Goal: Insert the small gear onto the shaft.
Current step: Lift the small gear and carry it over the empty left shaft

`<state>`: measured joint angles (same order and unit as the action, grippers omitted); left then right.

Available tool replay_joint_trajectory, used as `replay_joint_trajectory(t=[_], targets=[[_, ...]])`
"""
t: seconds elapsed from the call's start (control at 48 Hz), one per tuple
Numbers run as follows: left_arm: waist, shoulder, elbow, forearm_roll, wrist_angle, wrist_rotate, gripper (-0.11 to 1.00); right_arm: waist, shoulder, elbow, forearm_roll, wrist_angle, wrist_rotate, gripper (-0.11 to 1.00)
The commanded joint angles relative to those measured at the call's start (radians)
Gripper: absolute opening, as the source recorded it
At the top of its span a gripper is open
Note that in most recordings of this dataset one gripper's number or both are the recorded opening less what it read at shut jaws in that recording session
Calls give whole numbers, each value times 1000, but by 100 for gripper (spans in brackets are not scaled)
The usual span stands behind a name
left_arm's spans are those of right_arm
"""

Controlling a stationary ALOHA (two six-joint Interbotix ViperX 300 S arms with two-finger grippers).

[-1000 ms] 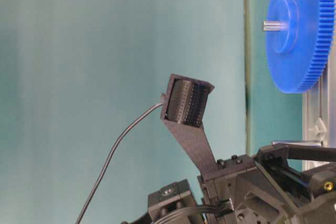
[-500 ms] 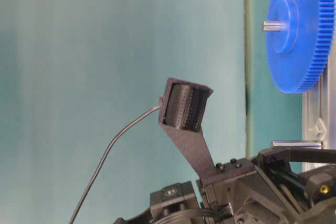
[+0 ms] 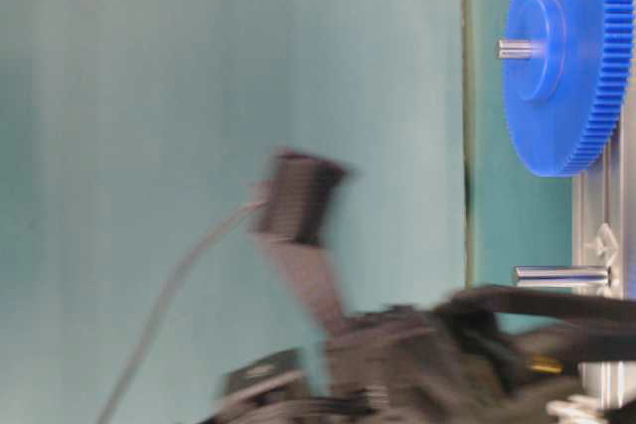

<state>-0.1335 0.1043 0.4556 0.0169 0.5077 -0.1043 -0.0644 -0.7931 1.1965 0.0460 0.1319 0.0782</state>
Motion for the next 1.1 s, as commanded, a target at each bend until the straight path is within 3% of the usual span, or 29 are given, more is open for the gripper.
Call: replay_joint_trajectory(t=[0.0, 0.333, 0.5, 0.687, 1.083], targets=[[5, -75, -17, 3, -9, 2, 72, 2, 0, -9, 2, -11, 11, 20], [89, -233, -25, 3, 57, 8, 72, 2, 0, -9, 2, -17, 11, 20], [150, -290, -20, 6, 64, 81, 72, 0, 0, -9, 2, -25, 11, 20], [196, -301, -37, 5, 71, 152, 72, -6, -2, -9, 2, -28, 11, 20], [218, -258, -37, 5, 71, 156, 72, -8, 0, 2, 2, -54, 11, 20]])
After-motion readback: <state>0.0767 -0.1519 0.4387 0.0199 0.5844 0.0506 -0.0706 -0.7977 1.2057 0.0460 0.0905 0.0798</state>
